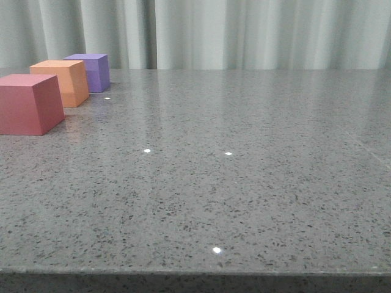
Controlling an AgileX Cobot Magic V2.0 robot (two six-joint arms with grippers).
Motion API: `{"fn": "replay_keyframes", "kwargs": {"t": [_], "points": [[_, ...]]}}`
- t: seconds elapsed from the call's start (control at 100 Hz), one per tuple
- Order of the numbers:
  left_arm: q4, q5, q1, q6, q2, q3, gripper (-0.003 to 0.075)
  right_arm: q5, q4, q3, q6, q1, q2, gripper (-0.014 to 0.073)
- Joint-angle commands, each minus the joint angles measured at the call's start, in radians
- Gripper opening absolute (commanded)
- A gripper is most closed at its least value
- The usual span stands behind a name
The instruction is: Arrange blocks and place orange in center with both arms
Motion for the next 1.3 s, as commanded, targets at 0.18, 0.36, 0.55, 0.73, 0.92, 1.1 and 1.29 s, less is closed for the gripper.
{"fn": "replay_keyframes", "kwargs": {"t": [0.18,0.36,0.55,0.73,0.92,1.1,1.29], "points": [[0.001,-0.091,-0.005,-0.003,0.006,-0.029,-0.002,-0.084,-0.015,-0.028,-0.002,-0.005,0.001,-0.011],[0.001,-0.154,-0.003,-0.003,0.006,-0.018,-0.002,-0.084,-0.015,-0.028,-0.002,-0.005,0.001,-0.011],[0.041,-0.381,0.014,-0.003,-0.01,0.098,-0.002,-0.084,-0.015,-0.028,-0.002,-0.005,0.001,-0.011],[0.035,-0.441,0.084,-0.003,-0.087,0.229,-0.002,-0.084,-0.015,-0.028,-0.002,-0.005,0.001,-0.011],[0.035,-0.443,0.142,-0.003,-0.207,0.352,-0.002,-0.084,-0.015,-0.028,-0.002,-0.005,0.001,-0.011],[0.035,-0.478,0.149,-0.003,-0.321,0.467,-0.002,-0.084,-0.015,-0.028,-0.002,-0.005,0.001,-0.011],[0.041,-0.487,0.149,-0.003,-0.332,0.501,-0.002,-0.084,-0.015,-0.028,-0.002,-0.005,0.001,-0.011]]}}
